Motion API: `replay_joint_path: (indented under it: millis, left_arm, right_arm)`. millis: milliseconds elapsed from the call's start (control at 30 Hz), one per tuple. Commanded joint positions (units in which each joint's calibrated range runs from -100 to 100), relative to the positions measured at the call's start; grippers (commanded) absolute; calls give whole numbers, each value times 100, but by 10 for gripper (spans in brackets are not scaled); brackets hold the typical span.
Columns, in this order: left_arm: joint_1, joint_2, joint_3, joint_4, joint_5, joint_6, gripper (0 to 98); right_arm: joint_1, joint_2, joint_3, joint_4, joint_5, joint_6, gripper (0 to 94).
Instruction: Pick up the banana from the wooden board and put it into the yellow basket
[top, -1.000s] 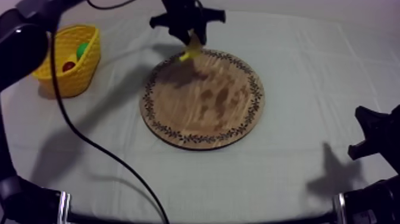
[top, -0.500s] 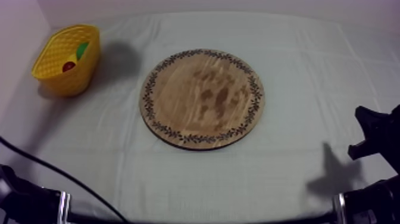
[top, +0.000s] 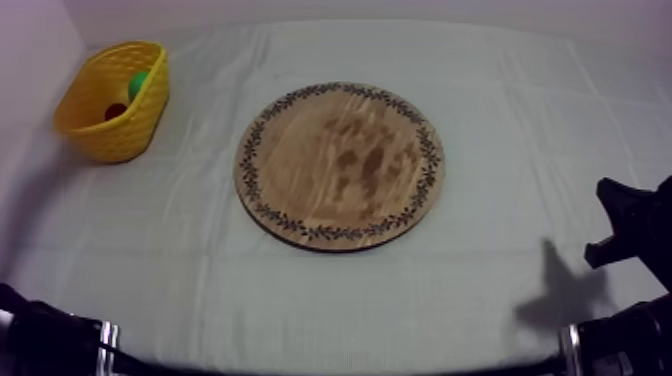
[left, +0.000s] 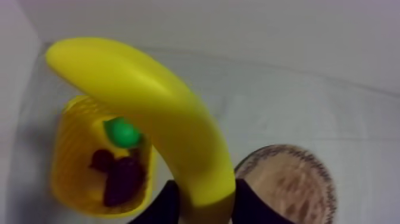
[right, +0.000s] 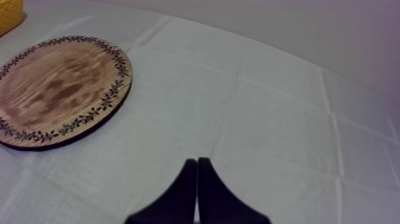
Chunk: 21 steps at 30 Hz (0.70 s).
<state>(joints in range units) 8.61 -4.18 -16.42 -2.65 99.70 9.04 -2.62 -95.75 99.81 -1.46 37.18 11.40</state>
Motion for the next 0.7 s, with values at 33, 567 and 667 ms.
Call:
replay_joint_path:
  millis: [33,567,667]
  left_arm:
    - [-370,56,670,-1,6,-190,260]
    - [-1018,1472,1545,-28,-661,-839,321]
    - [-1078,1526,1621,-4,-834,-835,381]
  right_arm:
    - [1,0,-3,-3,0,1,4]
    - [1,0,-3,-3,0,1,4]
    - [1,0,-3,-3,0,1,4]
